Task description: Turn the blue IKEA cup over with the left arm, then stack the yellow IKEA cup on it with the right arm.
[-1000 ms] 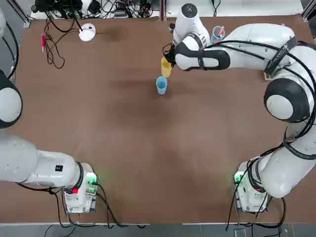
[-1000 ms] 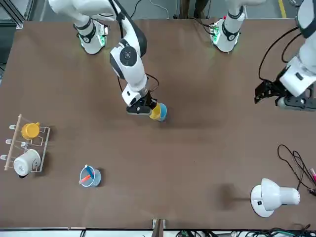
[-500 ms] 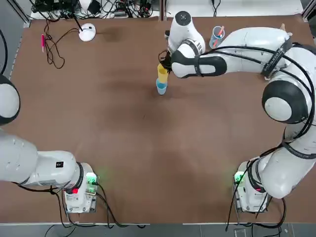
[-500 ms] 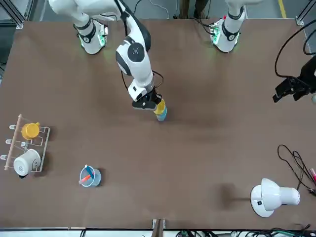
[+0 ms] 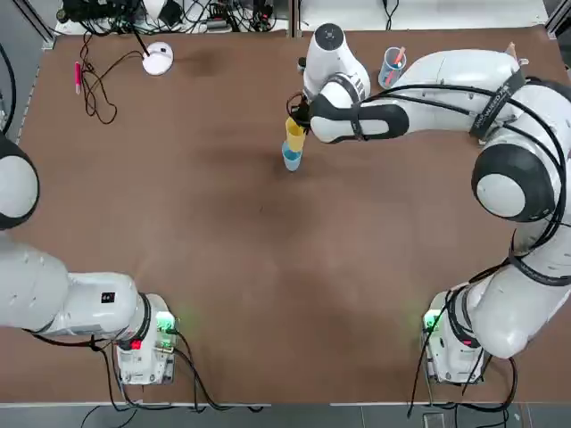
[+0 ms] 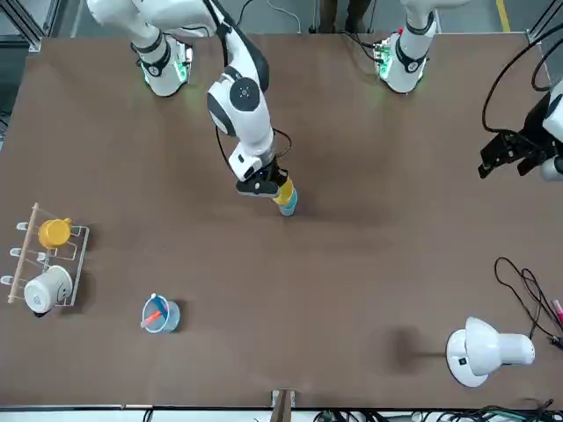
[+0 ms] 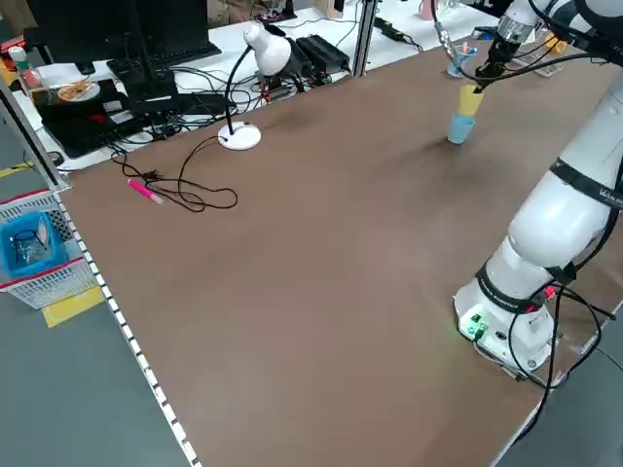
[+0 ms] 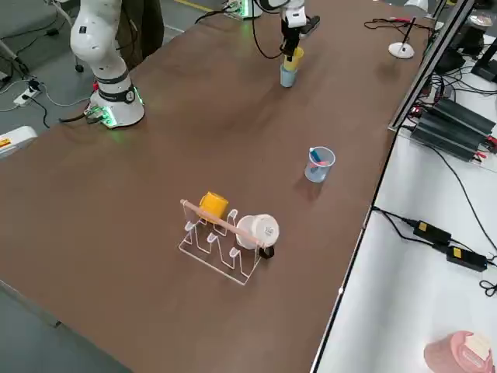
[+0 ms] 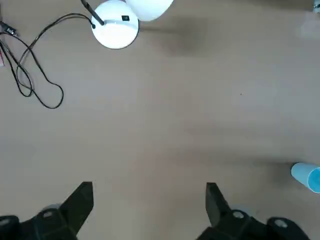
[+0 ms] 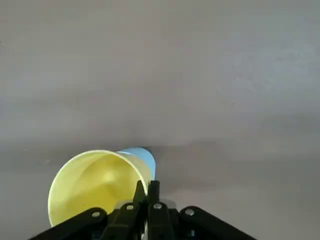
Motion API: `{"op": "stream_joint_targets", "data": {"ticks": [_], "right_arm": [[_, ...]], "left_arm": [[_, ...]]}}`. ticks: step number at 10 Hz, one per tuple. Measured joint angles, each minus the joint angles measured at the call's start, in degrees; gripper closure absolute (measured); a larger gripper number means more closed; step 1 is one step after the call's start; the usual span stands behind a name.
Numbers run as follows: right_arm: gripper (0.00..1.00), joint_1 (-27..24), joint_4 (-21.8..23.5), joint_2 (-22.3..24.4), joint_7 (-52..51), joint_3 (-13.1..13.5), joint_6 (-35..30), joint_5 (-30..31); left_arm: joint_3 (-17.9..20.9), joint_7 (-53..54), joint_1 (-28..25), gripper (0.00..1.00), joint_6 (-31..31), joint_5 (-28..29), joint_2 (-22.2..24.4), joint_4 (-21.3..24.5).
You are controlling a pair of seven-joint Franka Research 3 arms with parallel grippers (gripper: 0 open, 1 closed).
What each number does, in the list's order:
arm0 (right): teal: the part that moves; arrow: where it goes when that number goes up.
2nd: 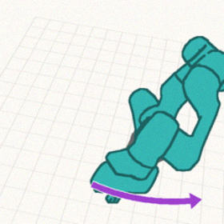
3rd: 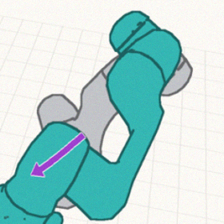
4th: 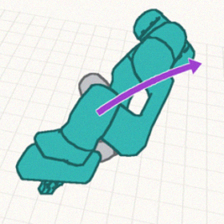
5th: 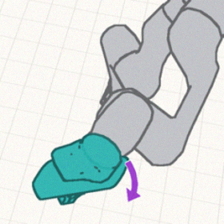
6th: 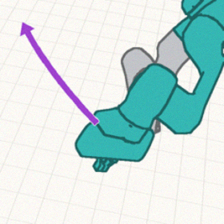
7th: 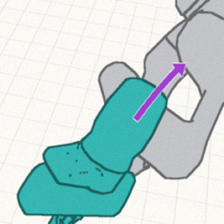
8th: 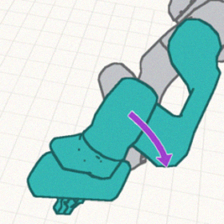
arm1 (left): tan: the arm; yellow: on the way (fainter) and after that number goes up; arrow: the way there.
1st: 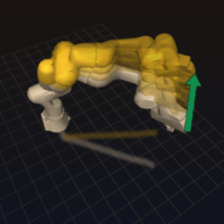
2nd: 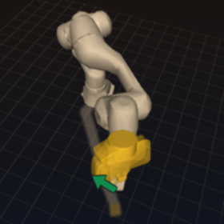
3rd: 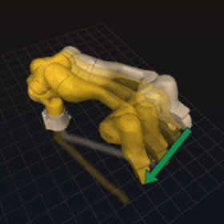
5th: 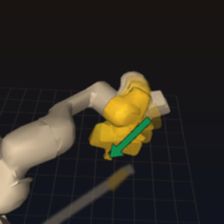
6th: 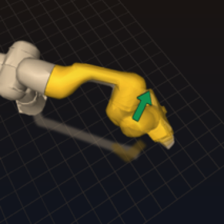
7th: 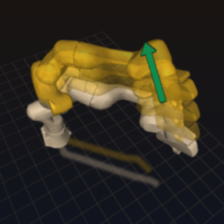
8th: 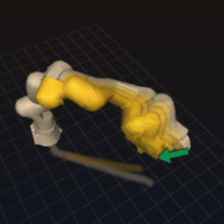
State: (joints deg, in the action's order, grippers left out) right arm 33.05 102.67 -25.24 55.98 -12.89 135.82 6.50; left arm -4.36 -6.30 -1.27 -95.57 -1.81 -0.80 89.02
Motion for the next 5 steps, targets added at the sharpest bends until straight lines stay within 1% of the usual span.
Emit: {"op": "stream_joint_targets", "data": {"ticks": [3, 5], "right_arm": [[0.96, -0.33, -0.09, -0.77, 0.17, 0.01, 0.05, 0.24], [0.96, -0.46, -0.12, -0.87, 0.20, 0.00, 0.05, 0.24]], "left_arm": [[0.04, -0.67, -0.14, 0.01, 0.00, 0.74, -1.82, -2.81], [0.03, -0.67, -0.06, 0.01, 0.00, 0.82, -2.40, -3.22]]}}
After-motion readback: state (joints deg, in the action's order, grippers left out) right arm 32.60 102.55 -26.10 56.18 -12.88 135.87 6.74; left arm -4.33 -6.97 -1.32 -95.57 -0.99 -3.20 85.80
